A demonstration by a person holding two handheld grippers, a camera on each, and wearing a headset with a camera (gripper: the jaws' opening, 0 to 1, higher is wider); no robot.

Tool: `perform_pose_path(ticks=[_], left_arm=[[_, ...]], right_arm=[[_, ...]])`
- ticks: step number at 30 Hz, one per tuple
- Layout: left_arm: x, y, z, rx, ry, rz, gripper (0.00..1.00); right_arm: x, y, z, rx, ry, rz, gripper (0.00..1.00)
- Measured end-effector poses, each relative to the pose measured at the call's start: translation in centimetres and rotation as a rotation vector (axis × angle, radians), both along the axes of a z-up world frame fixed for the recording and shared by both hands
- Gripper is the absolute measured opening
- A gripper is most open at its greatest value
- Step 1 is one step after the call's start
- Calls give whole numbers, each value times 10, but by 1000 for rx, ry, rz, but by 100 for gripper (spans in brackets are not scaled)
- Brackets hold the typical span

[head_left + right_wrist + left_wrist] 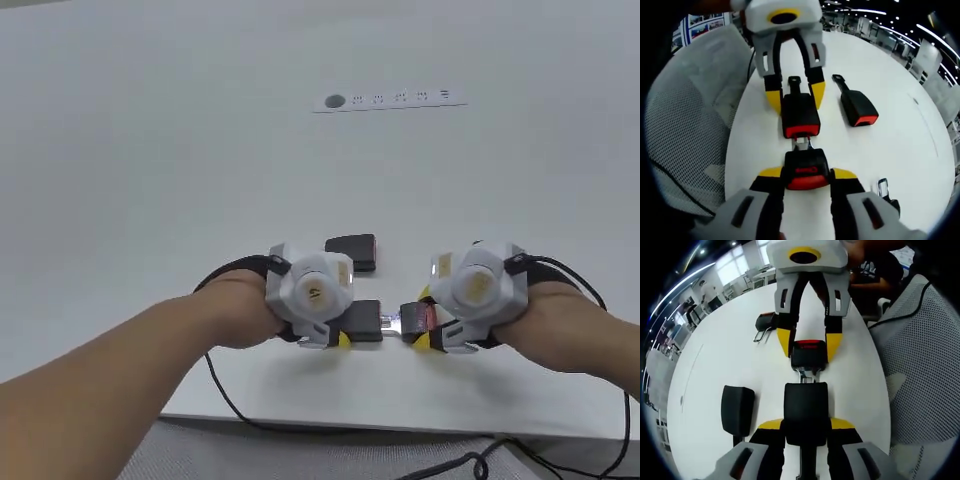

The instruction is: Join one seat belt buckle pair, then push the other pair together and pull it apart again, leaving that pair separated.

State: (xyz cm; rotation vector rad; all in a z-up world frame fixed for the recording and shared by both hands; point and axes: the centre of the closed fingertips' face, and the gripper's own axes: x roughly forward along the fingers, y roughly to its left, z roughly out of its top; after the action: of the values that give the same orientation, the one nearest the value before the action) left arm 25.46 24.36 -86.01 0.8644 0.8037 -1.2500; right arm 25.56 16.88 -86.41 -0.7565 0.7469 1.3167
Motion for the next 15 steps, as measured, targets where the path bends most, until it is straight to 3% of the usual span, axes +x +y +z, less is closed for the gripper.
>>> perform_pose_path(ticks=[6,15], left_arm=[[1,0,0,-23,8,-13,32],[1,-1,0,-15,10,-20,32]], right_arm=[[1,4,1,-1,0,11,34],[0,15,1,12,11,5,33]])
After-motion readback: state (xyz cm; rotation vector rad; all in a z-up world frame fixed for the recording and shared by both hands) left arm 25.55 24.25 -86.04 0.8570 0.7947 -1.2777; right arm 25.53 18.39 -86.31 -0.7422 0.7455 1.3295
